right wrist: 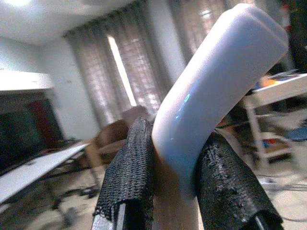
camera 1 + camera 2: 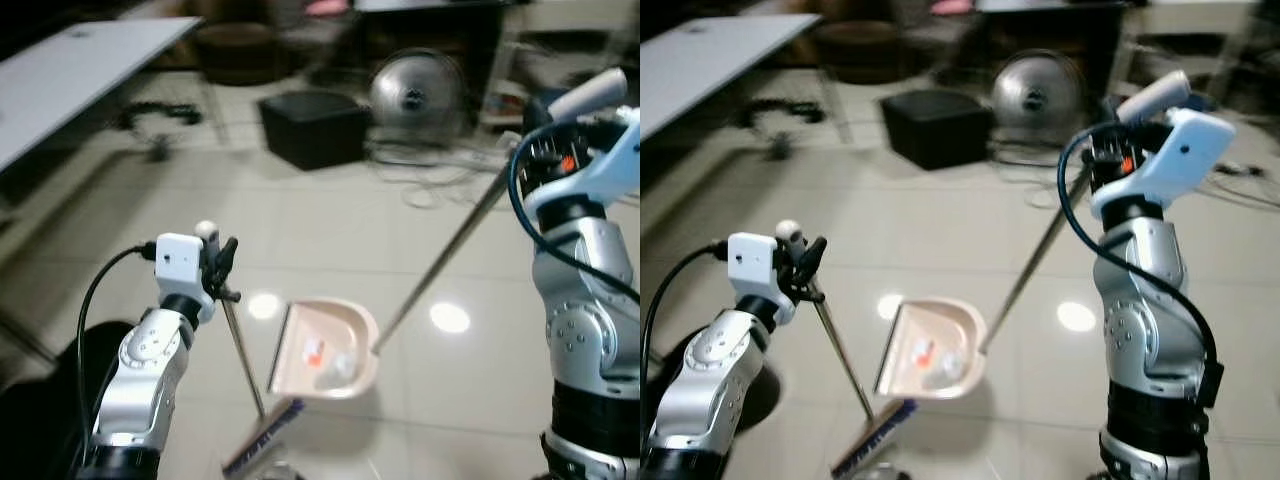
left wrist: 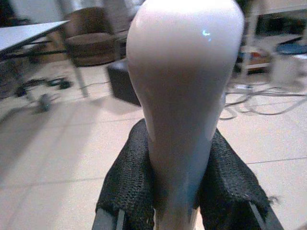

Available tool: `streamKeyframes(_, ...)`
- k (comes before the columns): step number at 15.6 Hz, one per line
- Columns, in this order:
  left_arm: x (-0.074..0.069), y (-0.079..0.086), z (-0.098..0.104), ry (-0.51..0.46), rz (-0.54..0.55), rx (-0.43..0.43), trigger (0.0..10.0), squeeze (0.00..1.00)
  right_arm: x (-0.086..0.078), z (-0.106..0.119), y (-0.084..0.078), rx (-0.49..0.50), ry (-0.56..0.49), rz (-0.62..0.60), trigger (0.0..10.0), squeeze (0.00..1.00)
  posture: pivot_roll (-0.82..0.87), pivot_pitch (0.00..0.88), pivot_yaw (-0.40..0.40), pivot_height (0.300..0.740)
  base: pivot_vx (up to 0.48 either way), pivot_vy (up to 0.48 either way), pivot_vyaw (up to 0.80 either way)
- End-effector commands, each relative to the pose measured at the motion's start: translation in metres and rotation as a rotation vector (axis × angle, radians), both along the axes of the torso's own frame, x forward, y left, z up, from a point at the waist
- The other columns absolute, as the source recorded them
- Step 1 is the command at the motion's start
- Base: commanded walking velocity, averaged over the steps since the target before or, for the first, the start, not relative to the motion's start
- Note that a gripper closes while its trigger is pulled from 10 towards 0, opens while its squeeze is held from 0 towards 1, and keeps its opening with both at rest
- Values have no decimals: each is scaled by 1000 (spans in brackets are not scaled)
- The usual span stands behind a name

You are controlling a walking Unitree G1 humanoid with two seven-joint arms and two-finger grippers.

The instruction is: Sweep floor

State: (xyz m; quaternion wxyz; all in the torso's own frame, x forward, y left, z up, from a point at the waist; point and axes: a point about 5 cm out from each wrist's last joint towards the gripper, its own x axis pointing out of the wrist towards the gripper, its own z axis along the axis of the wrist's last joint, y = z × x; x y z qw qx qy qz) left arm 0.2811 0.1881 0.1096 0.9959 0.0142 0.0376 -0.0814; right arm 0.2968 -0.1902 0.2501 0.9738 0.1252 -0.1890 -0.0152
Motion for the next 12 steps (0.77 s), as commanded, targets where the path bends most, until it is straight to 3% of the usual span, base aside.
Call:
streamKeyframes(1, 0, 4, 10, -40, 19, 25, 10000, 0, 1, 8, 1, 15, -26, 9, 10000, 0, 30, 0, 115, 740, 0, 0, 744)
streamKeyframes(12, -7, 3, 9, -46, 9, 16, 10000, 0, 15, 26, -4, -11, -75, 7, 10000, 0, 37, 0, 109, 740, 0, 0, 738)
